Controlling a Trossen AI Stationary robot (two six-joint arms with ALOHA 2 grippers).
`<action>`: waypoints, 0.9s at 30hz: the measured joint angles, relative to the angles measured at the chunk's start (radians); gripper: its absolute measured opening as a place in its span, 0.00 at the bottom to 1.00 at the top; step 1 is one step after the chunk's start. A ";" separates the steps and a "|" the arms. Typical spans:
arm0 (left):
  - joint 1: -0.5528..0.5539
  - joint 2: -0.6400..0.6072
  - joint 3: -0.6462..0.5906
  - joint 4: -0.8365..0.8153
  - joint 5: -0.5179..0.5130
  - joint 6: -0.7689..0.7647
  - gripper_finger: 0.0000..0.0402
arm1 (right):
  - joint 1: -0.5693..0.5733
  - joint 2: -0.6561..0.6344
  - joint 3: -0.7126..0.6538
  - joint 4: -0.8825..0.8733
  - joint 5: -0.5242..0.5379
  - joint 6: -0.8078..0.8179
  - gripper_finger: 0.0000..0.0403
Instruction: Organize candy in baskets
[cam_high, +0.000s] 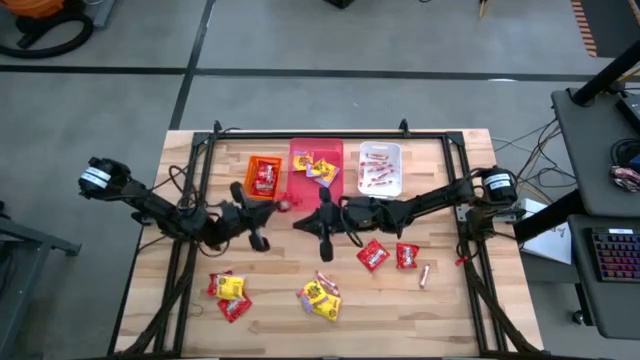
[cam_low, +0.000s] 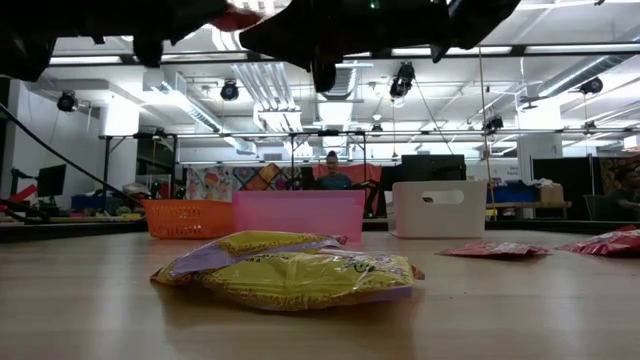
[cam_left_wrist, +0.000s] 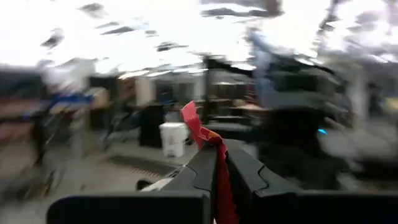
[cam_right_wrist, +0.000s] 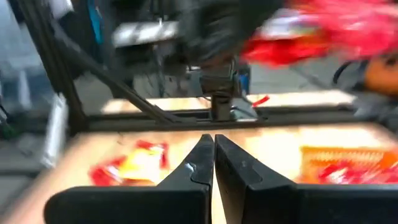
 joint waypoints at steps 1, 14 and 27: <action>0.000 0.000 0.000 0.014 -0.058 -0.049 0.00 | 0.005 0.000 0.000 -0.001 0.009 -0.060 0.02; -0.007 -0.012 -0.009 -0.052 -0.091 -0.469 0.00 | 0.142 -0.002 0.012 0.079 0.399 -0.923 0.06; -0.007 0.047 -0.003 -0.088 -0.020 -0.623 0.00 | 0.134 0.000 0.077 0.017 0.377 -0.961 0.28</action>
